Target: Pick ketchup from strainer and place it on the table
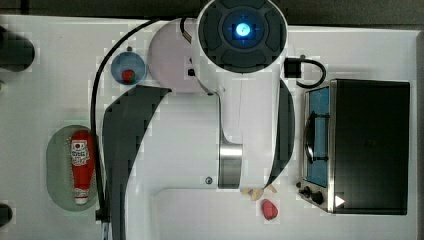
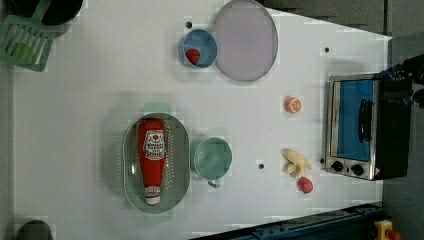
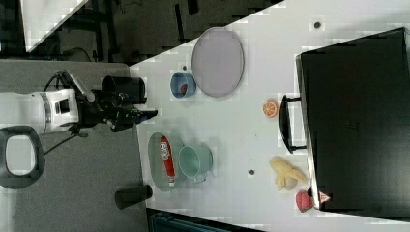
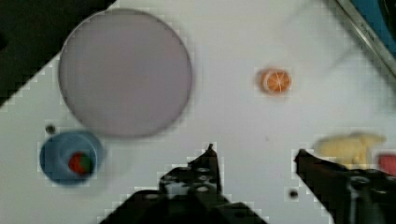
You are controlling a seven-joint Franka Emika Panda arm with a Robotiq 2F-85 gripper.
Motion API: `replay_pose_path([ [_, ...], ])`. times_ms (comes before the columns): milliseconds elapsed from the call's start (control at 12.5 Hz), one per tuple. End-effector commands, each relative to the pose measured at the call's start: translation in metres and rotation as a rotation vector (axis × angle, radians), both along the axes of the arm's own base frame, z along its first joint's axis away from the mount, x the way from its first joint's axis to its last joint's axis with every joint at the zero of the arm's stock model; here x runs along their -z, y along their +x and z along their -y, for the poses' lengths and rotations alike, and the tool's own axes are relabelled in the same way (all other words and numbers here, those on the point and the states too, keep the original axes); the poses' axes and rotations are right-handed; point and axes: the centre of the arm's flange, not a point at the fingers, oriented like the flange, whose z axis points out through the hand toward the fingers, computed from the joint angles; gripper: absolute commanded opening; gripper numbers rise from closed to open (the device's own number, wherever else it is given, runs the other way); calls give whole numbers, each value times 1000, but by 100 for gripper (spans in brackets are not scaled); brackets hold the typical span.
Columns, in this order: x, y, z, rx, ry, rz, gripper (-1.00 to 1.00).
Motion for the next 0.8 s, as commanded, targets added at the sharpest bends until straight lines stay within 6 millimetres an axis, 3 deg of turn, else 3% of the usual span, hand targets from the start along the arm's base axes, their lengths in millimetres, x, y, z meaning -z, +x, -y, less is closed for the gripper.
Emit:
replay_pose_path([
  [80, -39, -76, 23, 100, 19, -36, 58],
  [240, -37, -74, 3, 63, 18, -40, 99],
  [480, -26, -72, -69, -70, 4, -53, 100],
  [800, -1, -80, -191, -299, -9, -29, 100],
])
